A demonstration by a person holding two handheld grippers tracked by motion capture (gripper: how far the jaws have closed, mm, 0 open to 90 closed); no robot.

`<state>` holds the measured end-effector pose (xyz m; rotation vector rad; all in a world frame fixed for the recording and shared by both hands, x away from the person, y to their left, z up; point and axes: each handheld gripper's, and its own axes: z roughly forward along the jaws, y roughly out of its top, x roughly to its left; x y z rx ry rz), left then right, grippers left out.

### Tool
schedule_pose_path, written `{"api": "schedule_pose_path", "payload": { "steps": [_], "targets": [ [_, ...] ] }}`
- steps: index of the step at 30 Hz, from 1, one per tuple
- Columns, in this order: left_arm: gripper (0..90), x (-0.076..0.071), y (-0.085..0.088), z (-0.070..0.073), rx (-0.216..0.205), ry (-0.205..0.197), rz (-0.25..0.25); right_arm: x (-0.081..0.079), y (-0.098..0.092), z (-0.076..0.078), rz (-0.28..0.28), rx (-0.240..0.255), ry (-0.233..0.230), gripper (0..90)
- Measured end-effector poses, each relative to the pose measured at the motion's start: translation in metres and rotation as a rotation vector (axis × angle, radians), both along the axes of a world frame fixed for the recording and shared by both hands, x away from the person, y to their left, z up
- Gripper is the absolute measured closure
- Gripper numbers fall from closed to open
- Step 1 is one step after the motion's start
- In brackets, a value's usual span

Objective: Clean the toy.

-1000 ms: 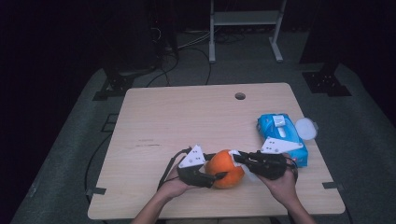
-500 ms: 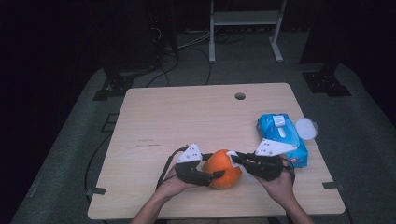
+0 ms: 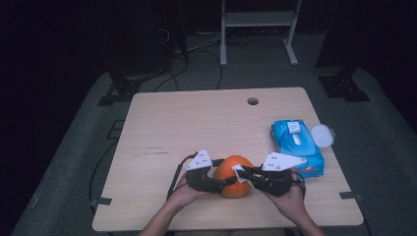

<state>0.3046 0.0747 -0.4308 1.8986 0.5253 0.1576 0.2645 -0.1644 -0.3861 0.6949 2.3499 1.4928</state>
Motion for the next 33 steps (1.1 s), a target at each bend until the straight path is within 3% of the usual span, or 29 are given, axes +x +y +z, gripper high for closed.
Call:
{"api": "schedule_pose_path", "payload": {
  "steps": [2, 7, 12, 18, 22, 24, 27, 29, 33],
  "targets": [
    [27.5, -0.001, 0.000, 0.001, 0.006, -0.009, -0.003, 0.001, 0.003, 0.000, -0.003, -0.027, -0.021, 83.0],
    [23.7, -0.002, 0.000, 0.002, 0.000, -0.034, -0.050, 0.010, -0.013, -0.001, -0.035, 0.018, 0.005, 83.0],
    [24.4, -0.003, -0.005, 0.000, 0.009, -0.034, -0.018, 0.011, -0.013, -0.004, -0.047, 0.019, 0.014, 83.0],
    [25.4, -0.005, -0.007, -0.001, 0.021, -0.042, -0.015, 0.000, 0.002, -0.002, -0.002, -0.022, -0.018, 83.1],
    [28.1, -0.011, -0.010, 0.000, 0.045, -0.082, -0.049, 0.008, -0.009, 0.002, -0.049, -0.008, -0.033, 83.2],
    [27.0, -0.013, -0.011, 0.001, 0.051, -0.092, -0.066, 0.013, -0.017, 0.001, -0.074, -0.001, -0.010, 83.1],
    [18.9, -0.009, -0.007, 0.002, 0.019, -0.085, -0.080, 0.014, -0.023, -0.003, -0.072, 0.001, 0.006, 83.0],
    [15.3, -0.006, -0.007, -0.001, 0.006, -0.056, -0.072, 0.013, -0.024, -0.003, -0.074, 0.004, 0.011, 83.0],
    [23.2, -0.009, -0.011, -0.003, 0.030, -0.072, -0.061, 0.009, -0.018, -0.002, -0.058, -0.006, 0.002, 83.0]
  ]
}}
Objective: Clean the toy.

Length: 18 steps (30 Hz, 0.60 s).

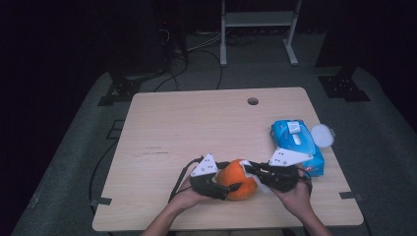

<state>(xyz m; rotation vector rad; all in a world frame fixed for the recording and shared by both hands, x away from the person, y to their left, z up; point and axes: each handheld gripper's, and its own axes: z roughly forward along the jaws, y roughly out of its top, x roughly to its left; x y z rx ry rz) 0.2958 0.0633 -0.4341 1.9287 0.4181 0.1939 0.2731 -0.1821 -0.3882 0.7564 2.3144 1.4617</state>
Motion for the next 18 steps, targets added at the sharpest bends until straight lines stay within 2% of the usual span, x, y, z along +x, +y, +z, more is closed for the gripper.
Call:
{"api": "schedule_pose_path", "payload": {
  "steps": [1, 3, 5, 7, 9, 12, 15, 18],
  "targets": [
    [23.5, 0.000, -0.001, 0.000, 0.001, 0.000, 0.005, -0.002, 0.003, 0.001, 0.010, -0.004, -0.007, 82.9],
    [24.2, -0.001, -0.001, -0.001, -0.003, 0.003, 0.015, -0.007, 0.011, 0.002, 0.063, 0.001, -0.010, 82.8],
    [24.2, -0.001, 0.000, 0.000, -0.005, 0.003, 0.007, -0.010, 0.016, 0.004, 0.060, -0.035, -0.033, 82.8],
    [21.6, -0.001, 0.002, 0.001, -0.013, 0.011, -0.022, -0.005, 0.012, 0.005, 0.050, -0.021, -0.026, 82.9],
    [20.8, 0.000, 0.003, 0.001, -0.012, 0.009, -0.030, -0.001, 0.007, 0.004, 0.036, -0.014, -0.020, 82.8],
    [23.4, -0.002, -0.001, 0.001, 0.001, -0.005, -0.031, 0.001, 0.003, 0.002, 0.023, -0.013, -0.015, 82.8],
    [26.0, -0.004, -0.004, 0.001, 0.010, -0.015, -0.019, -0.003, 0.008, 0.003, 0.024, -0.032, -0.029, 83.2],
    [26.1, -0.008, -0.008, 0.000, 0.032, -0.036, -0.042, -0.010, 0.018, 0.004, 0.089, -0.041, -0.027, 83.2]
  ]
}}
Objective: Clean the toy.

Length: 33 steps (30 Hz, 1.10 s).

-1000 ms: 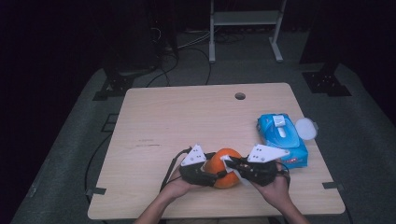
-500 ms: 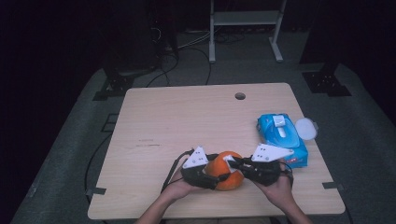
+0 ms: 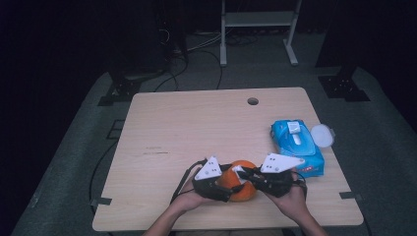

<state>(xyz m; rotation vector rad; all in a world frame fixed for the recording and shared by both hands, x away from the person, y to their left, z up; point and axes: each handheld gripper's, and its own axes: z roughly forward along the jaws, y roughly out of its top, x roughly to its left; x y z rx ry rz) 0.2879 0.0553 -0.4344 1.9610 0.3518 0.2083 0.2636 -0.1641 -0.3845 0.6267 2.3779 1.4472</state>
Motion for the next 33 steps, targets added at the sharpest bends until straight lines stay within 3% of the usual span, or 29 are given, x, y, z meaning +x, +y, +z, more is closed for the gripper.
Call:
{"api": "schedule_pose_path", "payload": {
  "steps": [3, 8, 10, 12, 16, 21, 27, 30, 33],
  "targets": [
    [27.6, -0.001, 0.000, 0.000, 0.011, -0.011, -0.005, -0.001, 0.003, 0.002, 0.000, -0.032, -0.025, 83.2],
    [25.3, -0.004, 0.002, 0.002, 0.003, -0.016, -0.034, 0.011, -0.021, 0.002, -0.098, -0.007, 0.004, 83.3],
    [20.0, -0.001, 0.004, 0.003, -0.011, -0.003, -0.032, 0.013, -0.028, -0.001, -0.088, 0.009, 0.036, 83.3],
    [17.2, -0.001, 0.003, 0.002, -0.013, 0.005, -0.029, 0.013, -0.029, -0.002, -0.079, 0.007, 0.040, 83.2],
    [23.7, -0.005, -0.001, -0.001, 0.011, -0.003, -0.039, 0.009, -0.023, -0.001, -0.057, 0.003, 0.043, 83.3],
    [25.3, -0.011, -0.006, -0.003, 0.034, -0.033, -0.061, 0.000, -0.004, 0.000, 0.004, -0.030, 0.031, 83.3],
    [26.7, -0.010, -0.004, -0.002, 0.024, -0.032, -0.056, 0.015, -0.022, -0.002, -0.060, -0.005, 0.068, 83.3],
    [26.6, -0.009, -0.003, -0.003, 0.021, -0.029, -0.058, 0.019, -0.033, -0.004, -0.110, -0.023, 0.070, 83.4],
    [26.3, -0.011, -0.006, -0.003, 0.028, -0.042, -0.072, 0.018, -0.036, -0.005, -0.084, -0.009, 0.097, 83.4]
  ]
}}
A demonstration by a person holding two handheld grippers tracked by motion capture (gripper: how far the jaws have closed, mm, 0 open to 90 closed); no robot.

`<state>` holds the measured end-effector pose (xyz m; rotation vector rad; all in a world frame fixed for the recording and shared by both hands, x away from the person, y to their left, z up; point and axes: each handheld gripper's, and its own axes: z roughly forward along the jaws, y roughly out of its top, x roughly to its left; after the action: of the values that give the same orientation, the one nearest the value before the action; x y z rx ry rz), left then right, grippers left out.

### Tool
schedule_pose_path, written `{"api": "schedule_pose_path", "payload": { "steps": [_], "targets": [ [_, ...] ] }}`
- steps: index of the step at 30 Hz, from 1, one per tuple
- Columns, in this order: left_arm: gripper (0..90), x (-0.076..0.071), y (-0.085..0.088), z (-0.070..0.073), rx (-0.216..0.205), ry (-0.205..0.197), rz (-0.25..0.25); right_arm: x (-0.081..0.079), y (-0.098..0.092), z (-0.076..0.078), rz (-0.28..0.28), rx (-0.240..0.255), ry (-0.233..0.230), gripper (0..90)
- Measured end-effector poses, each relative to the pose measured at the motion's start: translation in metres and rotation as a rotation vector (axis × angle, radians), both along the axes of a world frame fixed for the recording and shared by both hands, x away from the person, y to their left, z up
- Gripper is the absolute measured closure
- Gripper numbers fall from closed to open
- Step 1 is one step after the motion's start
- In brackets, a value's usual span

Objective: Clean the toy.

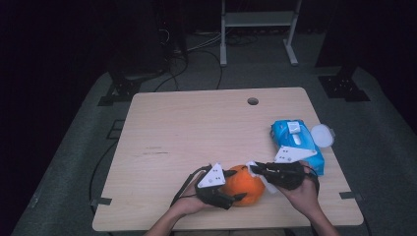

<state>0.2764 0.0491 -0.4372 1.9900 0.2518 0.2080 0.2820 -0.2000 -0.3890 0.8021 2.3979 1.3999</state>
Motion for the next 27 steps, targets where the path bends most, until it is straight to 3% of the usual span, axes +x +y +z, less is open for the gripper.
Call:
{"api": "schedule_pose_path", "payload": {
  "steps": [5, 9, 15, 19, 24, 27],
  "targets": [
    [25.2, -0.005, -0.005, 0.000, 0.029, -0.036, -0.032, -0.001, 0.011, 0.002, 0.063, 0.025, 0.021, 83.3],
    [26.6, -0.003, -0.002, 0.000, 0.026, -0.032, -0.015, 0.004, 0.009, 0.000, 0.073, 0.032, 0.058, 83.2],
    [28.7, 0.005, 0.003, 0.001, -0.019, 0.024, 0.024, 0.010, -0.006, -0.003, 0.032, 0.032, 0.085, 83.3],
    [29.0, 0.011, 0.009, 0.002, -0.044, 0.067, 0.062, 0.002, -0.005, 0.005, 0.034, 0.009, 0.045, 83.3],
    [28.5, 0.021, 0.015, 0.000, -0.098, 0.139, 0.142, -0.003, 0.000, 0.010, 0.061, 0.022, 0.028, 83.3],
    [26.5, 0.018, 0.009, 0.001, -0.083, 0.118, 0.143, -0.007, 0.016, 0.010, 0.090, 0.017, 0.018, 83.3]
  ]
}}
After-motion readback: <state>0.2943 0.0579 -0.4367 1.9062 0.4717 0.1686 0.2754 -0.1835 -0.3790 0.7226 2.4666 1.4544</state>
